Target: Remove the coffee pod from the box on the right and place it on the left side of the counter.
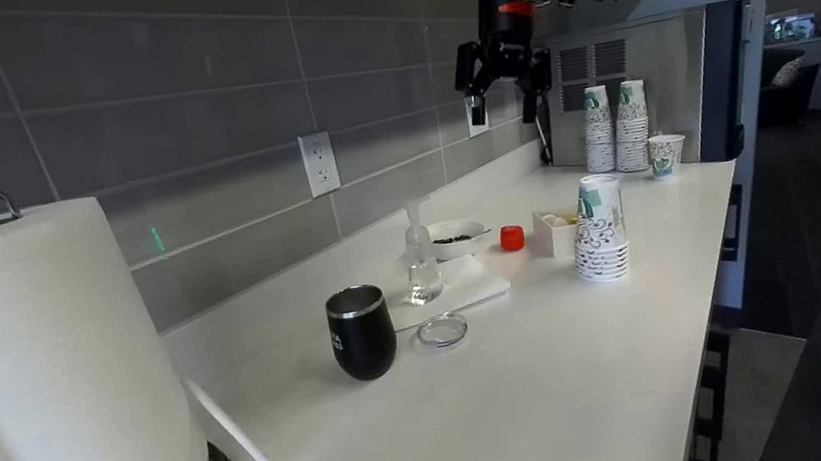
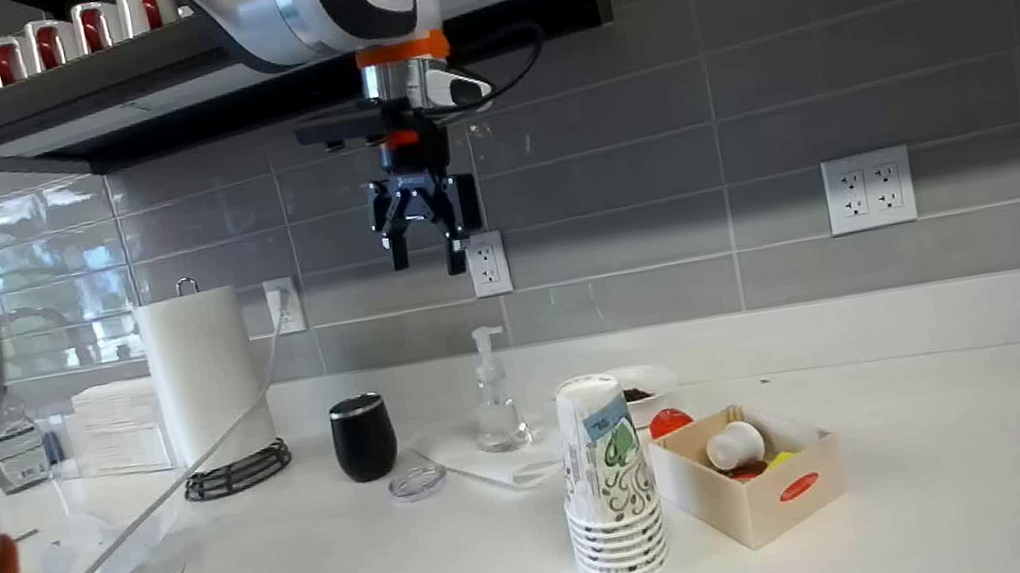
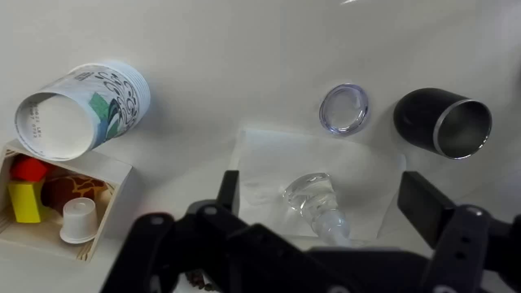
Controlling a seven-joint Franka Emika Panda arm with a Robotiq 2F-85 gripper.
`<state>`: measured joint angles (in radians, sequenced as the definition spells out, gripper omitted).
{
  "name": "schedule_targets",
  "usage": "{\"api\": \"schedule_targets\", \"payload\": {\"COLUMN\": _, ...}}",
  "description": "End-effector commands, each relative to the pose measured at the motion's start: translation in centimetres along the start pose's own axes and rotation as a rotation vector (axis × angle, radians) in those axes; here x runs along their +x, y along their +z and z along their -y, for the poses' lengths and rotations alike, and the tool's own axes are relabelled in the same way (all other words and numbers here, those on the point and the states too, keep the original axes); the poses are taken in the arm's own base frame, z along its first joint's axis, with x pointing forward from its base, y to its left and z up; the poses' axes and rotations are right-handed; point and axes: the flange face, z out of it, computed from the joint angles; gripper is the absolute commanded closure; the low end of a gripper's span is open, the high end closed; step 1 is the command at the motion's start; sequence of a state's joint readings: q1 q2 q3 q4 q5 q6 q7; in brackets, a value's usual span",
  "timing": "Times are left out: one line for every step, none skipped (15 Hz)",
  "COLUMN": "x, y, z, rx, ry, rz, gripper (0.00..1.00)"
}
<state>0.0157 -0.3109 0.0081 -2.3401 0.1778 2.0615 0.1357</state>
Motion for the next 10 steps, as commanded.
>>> {"api": "schedule_targets", "payload": {"x": 0.0, "y": -0.1, "z": 0.0, "rx": 0.0, "ry": 0.0, "rz": 0.001, "gripper": 0.0}}
{"api": "schedule_targets", "payload": {"x": 0.0, "y": -0.1, "z": 0.0, "rx": 0.0, "ry": 0.0, "rz": 0.001, "gripper": 0.0}}
{"api": "schedule_targets", "payload": {"x": 0.0, "y": -0.1, "z": 0.0, "rx": 0.0, "ry": 0.0, "rz": 0.001, "gripper": 0.0}}
{"api": "schedule_targets", "payload": {"x": 0.0, "y": -0.1, "z": 0.0, "rx": 0.0, "ry": 0.0, "rz": 0.001, "gripper": 0.0}}
{"api": "schedule_targets", "payload": {"x": 0.0, "y": -0.1, "z": 0.0, "rx": 0.0, "ry": 0.0, "rz": 0.001, "gripper": 0.0}}
{"api": "schedule_targets", "payload": {"x": 0.0, "y": -0.1, "z": 0.0, "rx": 0.0, "ry": 0.0, "rz": 0.001, "gripper": 0.0}}
{"api": "schedule_targets", "payload": {"x": 0.0, "y": -0.1, "z": 0.0, "rx": 0.0, "ry": 0.0, "rz": 0.001, "gripper": 0.0}}
{"api": "schedule_targets", "payload": {"x": 0.1, "y": -0.1, "z": -0.4, "rx": 0.008, "ry": 0.001, "rz": 0.006, "gripper": 0.0}}
{"api": "schedule_targets", "payload": {"x": 0.2, "y": -0.3, "z": -1.2, "rx": -0.005, "ry": 0.018, "rz": -0.004, "gripper": 0.0}}
{"api": "schedule_targets", "payload": {"x": 0.3, "y": -0.6, "z": -1.9, "rx": -0.02, "ry": 0.028, "rz": -0.008, "gripper": 0.0}}
